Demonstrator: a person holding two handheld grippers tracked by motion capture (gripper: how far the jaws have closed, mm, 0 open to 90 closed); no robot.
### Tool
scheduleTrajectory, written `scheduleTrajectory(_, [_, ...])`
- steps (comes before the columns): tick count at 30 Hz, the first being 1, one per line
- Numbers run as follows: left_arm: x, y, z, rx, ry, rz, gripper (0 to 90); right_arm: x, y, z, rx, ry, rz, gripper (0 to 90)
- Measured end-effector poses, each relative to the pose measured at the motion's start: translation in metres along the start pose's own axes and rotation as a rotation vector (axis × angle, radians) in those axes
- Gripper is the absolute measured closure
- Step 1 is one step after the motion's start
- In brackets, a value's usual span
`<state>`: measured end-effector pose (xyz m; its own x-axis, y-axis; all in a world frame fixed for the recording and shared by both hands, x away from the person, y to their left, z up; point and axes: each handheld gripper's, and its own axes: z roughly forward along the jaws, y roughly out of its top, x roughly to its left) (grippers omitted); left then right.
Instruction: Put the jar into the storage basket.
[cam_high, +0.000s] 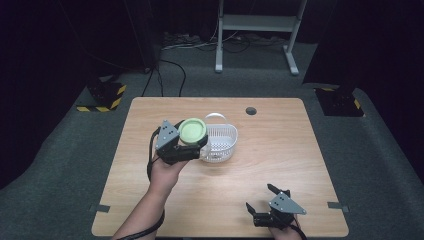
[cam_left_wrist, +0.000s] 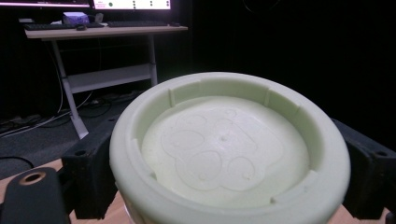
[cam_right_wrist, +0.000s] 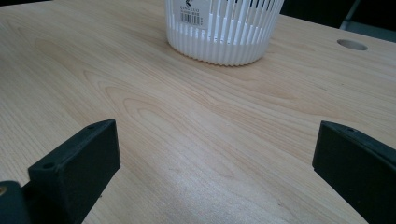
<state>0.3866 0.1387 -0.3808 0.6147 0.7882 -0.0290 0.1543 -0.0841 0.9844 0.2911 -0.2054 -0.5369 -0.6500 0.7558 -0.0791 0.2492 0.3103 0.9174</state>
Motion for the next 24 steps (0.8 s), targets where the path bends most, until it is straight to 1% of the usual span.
scheduleTrajectory(2, [0.0,0.001,0.002,0.001,-0.001,0.001,11.9,0.0,0.0,0.0,-0.001,0.0,0.0,0.8])
scheduleTrajectory(3, [0.0,0.002,0.006,0.001,0.001,0.004,11.9,0.0,0.0,0.0,-0.002,0.001,0.001,0.8])
scheduleTrajectory(4, [0.0,0.002,0.006,0.001,0.001,0.004,11.9,0.0,0.0,0.0,-0.002,0.001,0.001,0.8])
scheduleTrajectory(7, [0.0,0.003,0.013,0.002,0.001,-0.002,11.9,0.0,0.0,0.0,-0.003,0.002,0.003,0.8])
scheduleTrajectory(12, [-0.001,0.003,0.021,0.005,0.003,0.001,11.9,-0.001,0.0,0.0,-0.003,0.003,0.007,0.8])
scheduleTrajectory(13, [-0.001,0.004,0.024,0.004,0.004,0.003,11.9,-0.001,0.0,-0.001,-0.004,0.003,0.008,0.8])
scheduleTrajectory(16, [-0.001,0.005,0.028,0.005,0.006,0.0,11.9,-0.001,0.0,-0.001,-0.005,0.004,0.008,0.8])
scheduleTrajectory(17, [0.0,0.005,0.031,0.002,0.009,-0.004,11.9,-0.001,0.0,-0.001,-0.006,0.004,0.009,0.8])
scheduleTrajectory(19, [0.0,0.006,0.033,0.0,0.011,-0.005,11.9,-0.001,0.0,-0.001,-0.007,0.004,0.009,0.8])
scheduleTrajectory(24, [0.0,0.008,0.043,0.002,0.021,0.002,11.9,-0.002,0.0,-0.001,-0.009,0.006,0.014,0.8])
